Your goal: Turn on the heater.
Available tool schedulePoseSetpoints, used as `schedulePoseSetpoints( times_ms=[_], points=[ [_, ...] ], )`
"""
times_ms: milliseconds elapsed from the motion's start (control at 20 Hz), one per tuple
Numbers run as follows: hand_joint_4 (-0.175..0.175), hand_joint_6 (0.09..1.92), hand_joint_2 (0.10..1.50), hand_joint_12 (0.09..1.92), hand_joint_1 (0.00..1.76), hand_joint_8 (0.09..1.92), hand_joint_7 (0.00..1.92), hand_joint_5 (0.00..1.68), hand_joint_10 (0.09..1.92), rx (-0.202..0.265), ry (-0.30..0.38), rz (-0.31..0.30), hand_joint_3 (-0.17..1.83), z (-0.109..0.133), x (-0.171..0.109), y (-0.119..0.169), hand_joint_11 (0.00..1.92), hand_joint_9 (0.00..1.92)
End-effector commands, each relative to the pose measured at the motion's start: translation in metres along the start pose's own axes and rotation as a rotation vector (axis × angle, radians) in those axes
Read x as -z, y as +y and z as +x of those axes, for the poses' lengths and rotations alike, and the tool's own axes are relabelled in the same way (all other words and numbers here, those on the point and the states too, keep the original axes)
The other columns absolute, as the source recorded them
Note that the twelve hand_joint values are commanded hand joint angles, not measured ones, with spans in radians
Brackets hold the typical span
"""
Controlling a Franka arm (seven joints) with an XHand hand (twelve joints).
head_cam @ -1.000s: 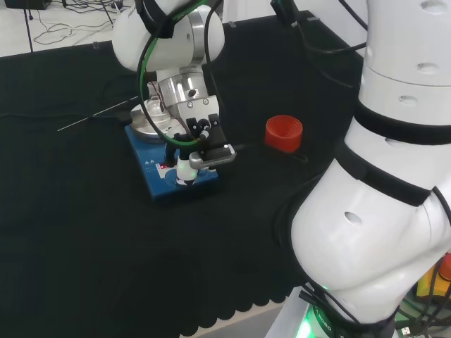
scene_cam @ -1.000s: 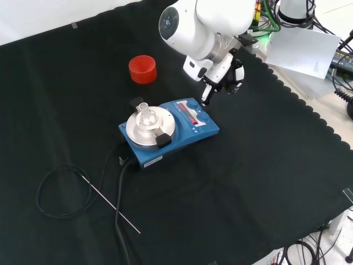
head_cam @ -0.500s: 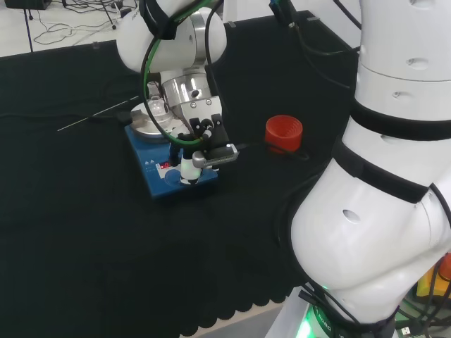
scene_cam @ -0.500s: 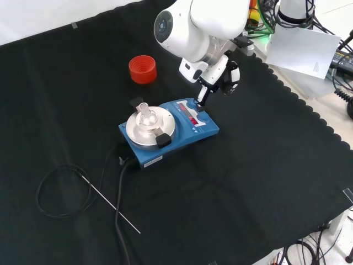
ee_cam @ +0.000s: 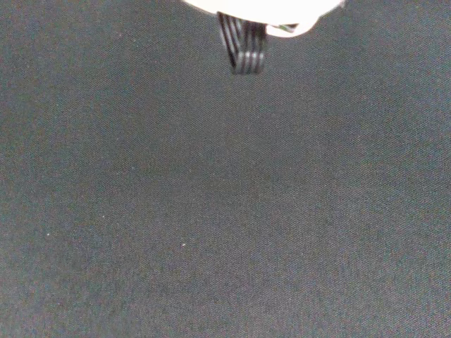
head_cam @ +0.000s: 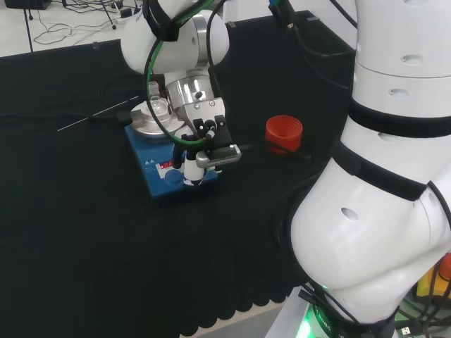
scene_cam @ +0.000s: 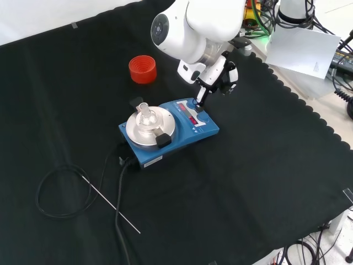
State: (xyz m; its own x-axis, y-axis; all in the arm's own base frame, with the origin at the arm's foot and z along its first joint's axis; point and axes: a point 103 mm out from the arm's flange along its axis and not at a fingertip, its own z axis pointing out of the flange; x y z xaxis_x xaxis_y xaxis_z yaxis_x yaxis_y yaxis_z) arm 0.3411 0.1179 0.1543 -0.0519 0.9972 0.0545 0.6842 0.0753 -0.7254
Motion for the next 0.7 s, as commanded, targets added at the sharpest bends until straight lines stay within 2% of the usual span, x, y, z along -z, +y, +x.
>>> schedulePoseSetpoints(
  times_ms=[50, 350, 450, 550, 700],
  points=[
    [-0.020, 0.30, 0.73, 1.40, 1.41, 1.61, 1.44, 0.29, 1.50, 0.003, -0.001, 0.010, 0.95, -0.0008, -0.0021, 0.0012, 1.28, 1.55],
    [-0.020, 0.29, 0.72, 1.40, 1.42, 1.61, 1.44, 0.30, 1.50, 0.003, -0.011, 0.017, 0.96, 0.0043, -0.0047, 0.0032, 1.27, 1.55],
    [-0.020, 0.29, 0.72, 1.40, 1.42, 1.61, 1.44, 0.30, 1.50, 0.010, -0.006, 0.018, 0.96, -0.0049, -0.0050, -0.0002, 1.27, 1.55],
    [-0.020, 0.29, 0.72, 1.40, 1.42, 1.61, 1.44, 0.30, 1.50, -0.001, -0.016, 0.021, 0.96, 0.0042, -0.0069, 0.0038, 1.27, 1.55],
    [-0.020, 0.28, 0.72, 1.41, 1.42, 1.61, 1.44, 0.31, 1.50, 0.013, -0.007, 0.023, 0.97, 0.0032, -0.0066, 0.0048, 1.27, 1.55]
  ],
)
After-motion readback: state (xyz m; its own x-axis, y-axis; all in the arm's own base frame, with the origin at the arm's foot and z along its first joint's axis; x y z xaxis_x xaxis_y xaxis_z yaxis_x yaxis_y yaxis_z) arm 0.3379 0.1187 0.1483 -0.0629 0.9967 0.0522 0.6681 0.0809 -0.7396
